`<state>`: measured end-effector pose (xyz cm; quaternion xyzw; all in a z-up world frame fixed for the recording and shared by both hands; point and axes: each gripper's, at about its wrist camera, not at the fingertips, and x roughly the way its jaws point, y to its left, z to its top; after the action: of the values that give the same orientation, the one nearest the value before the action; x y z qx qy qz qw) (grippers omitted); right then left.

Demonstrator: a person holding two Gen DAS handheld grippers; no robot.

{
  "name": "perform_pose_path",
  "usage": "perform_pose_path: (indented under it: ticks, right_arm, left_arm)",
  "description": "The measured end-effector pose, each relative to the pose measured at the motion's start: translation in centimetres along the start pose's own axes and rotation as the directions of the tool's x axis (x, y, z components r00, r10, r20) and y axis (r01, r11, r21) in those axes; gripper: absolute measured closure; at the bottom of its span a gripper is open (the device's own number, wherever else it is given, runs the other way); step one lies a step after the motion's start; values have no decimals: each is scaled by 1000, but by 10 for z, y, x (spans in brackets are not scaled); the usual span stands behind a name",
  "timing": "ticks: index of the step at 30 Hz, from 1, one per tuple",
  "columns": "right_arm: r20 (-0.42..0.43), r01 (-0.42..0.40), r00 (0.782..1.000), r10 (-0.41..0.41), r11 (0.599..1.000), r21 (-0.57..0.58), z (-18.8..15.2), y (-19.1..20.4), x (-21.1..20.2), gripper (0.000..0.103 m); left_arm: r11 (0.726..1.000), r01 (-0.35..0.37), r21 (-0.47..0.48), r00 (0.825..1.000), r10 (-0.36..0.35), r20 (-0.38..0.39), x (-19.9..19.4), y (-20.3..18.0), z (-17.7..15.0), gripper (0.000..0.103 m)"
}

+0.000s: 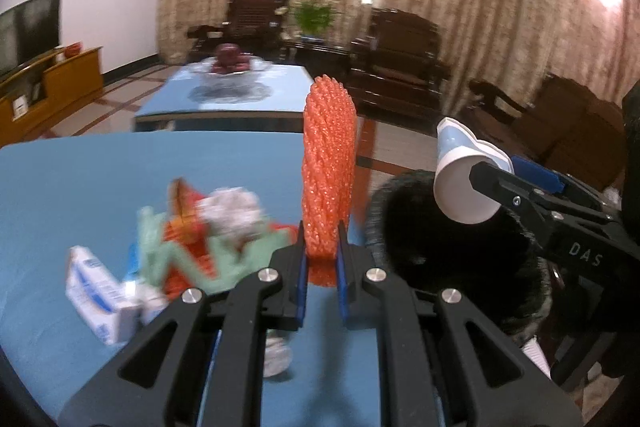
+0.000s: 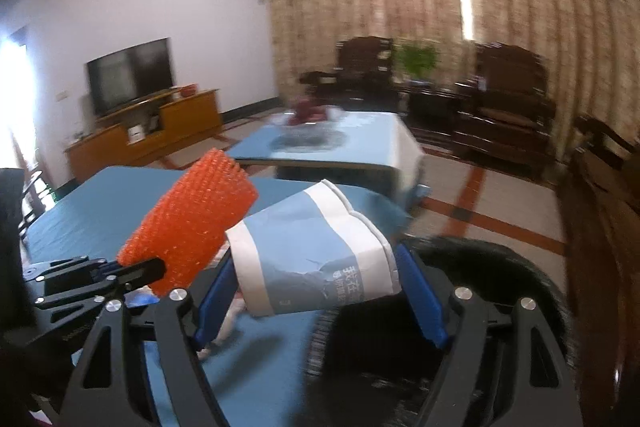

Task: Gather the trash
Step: 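Carry the net with the left tool into the bin while the right tool drops the cup there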

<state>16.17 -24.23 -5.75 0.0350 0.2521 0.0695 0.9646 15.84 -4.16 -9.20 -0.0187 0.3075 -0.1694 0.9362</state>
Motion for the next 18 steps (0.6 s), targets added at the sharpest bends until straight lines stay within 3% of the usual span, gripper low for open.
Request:
perform_pose_path:
  ticks: [8, 14, 16, 18]
  right_arm:
    - [-28, 159, 987, -158, 985, 64, -16, -72, -10, 27]
    - [-68, 252, 967, -246, 963, 97, -27, -108, -10, 26]
    - [-94, 299, 952, -290, 950, 93, -32, -117, -9, 22]
    - [-103, 334, 940, -324, 938, 96, -37, -122, -10, 13]
  left_arm:
    - [991, 107, 77, 994, -106, -10, 43, -70, 4, 92]
    - [978, 181, 102, 982, -175, -67, 74, -105, 1, 89]
    - [974, 200, 107, 978, -191, -85, 82, -112, -1, 64]
    - [973, 205, 107, 977, -196, -87, 85, -116, -1, 56]
